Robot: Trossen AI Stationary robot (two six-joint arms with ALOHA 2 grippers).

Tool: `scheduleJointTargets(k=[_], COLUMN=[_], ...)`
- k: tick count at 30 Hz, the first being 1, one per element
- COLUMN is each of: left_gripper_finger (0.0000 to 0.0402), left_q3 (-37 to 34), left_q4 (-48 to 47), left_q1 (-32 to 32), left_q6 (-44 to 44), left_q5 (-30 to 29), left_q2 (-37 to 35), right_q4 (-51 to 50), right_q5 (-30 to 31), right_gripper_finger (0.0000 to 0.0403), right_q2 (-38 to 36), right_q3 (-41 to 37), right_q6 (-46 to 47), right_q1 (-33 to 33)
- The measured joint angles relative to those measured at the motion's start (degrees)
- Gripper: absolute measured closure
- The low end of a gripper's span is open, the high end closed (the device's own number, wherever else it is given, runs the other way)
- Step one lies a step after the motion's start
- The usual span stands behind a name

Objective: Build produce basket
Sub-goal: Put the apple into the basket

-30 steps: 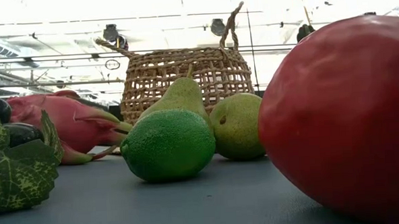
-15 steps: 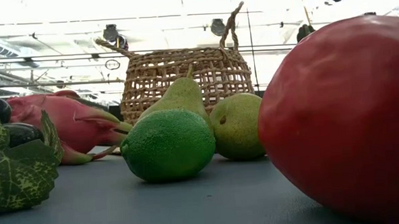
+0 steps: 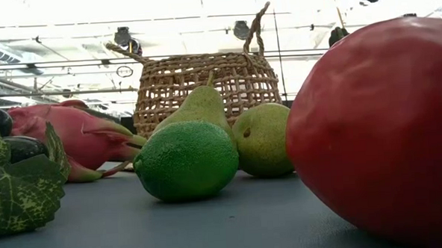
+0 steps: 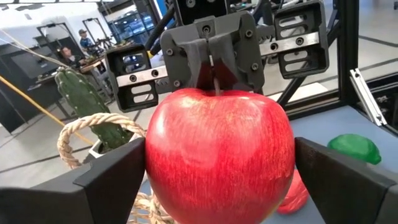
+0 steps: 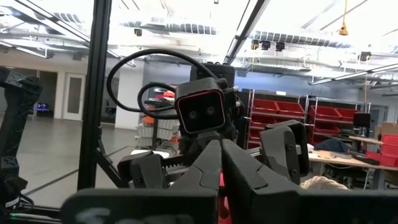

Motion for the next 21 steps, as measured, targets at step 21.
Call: scheduleJointTargets(k=[21], left_gripper_finger=[0.0044], left_q3=[0.0], left_q4=[0.7], left_q1=[0.0], left_q6=[1.4], left_q5=[0.0], left_q2=[0.1], right_q4=[0.3], right_q5=[-0.2], right_gripper_finger=[0.0359], right_q2=[0.0], right_q3=[0.0], right_q6=[-1.8], right_q1=[0.0])
